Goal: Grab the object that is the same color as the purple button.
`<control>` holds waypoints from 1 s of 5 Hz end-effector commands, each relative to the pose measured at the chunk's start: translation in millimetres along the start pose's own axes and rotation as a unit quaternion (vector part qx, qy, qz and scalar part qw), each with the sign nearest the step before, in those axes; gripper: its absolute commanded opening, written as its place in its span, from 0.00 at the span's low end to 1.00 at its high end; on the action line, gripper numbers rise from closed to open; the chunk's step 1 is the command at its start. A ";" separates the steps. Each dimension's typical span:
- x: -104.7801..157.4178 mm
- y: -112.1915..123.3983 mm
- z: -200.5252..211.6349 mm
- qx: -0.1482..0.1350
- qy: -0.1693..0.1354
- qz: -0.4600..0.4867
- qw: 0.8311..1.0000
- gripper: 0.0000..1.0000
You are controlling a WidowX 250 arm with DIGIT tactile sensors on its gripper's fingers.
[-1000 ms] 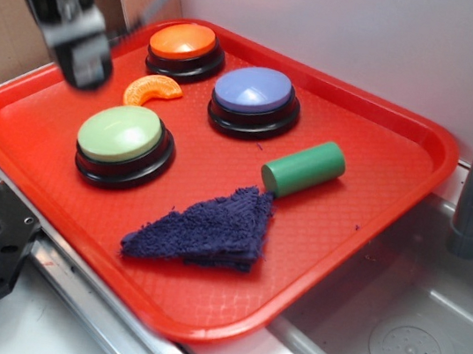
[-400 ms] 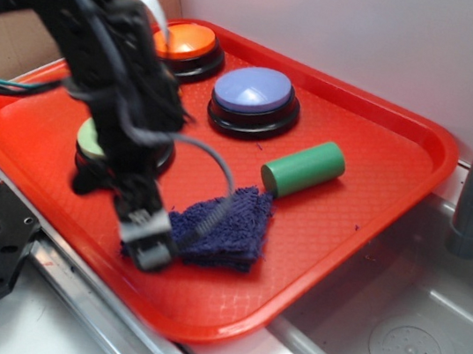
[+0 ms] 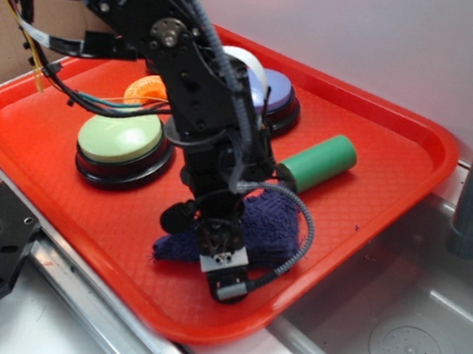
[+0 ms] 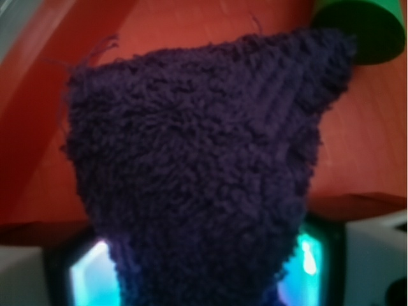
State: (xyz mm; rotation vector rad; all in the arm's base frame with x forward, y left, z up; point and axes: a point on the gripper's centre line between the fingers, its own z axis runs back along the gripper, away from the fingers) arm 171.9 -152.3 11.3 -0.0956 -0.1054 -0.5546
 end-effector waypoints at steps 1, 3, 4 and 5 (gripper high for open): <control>-17.2 5.3 40.7 -0.033 0.028 0.020 0.999 0.00; -46.2 12.6 117.4 -0.002 0.063 0.126 0.990 0.00; -45.0 18.0 147.1 0.022 0.093 0.185 0.978 0.00; -38.7 24.9 171.2 0.029 0.071 0.217 0.973 0.00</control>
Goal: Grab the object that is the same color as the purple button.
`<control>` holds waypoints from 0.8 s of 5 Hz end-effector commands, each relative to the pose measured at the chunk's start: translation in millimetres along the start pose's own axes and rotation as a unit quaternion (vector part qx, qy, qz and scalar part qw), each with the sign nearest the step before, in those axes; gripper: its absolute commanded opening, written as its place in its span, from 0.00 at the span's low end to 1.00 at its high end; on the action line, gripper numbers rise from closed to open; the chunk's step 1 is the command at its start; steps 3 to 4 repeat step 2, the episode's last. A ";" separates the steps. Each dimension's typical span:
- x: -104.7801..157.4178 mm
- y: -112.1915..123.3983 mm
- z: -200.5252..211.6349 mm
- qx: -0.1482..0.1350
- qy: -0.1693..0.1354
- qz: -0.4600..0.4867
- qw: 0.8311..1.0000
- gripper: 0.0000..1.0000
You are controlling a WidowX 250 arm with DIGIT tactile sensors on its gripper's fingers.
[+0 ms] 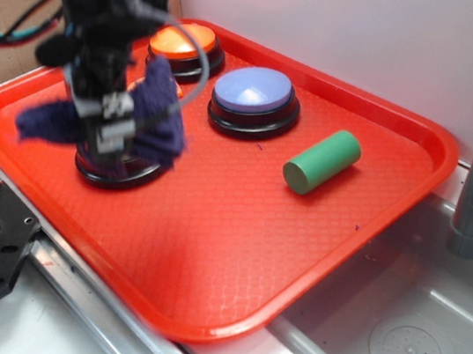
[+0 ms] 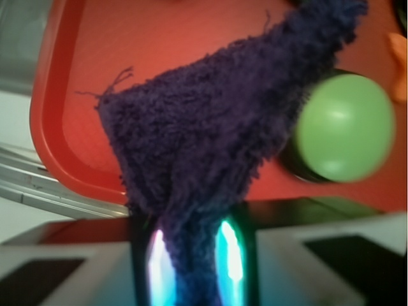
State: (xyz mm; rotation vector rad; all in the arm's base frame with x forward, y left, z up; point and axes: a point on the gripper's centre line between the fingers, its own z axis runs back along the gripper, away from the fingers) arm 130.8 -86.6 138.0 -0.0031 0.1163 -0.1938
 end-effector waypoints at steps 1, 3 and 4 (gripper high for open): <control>9.0 4.0 51.5 -0.007 -0.053 0.066 0.996 0.00; 10.0 11.4 55.6 -0.015 -0.071 0.082 0.994 0.00; 10.0 11.4 55.6 -0.015 -0.071 0.082 0.994 0.00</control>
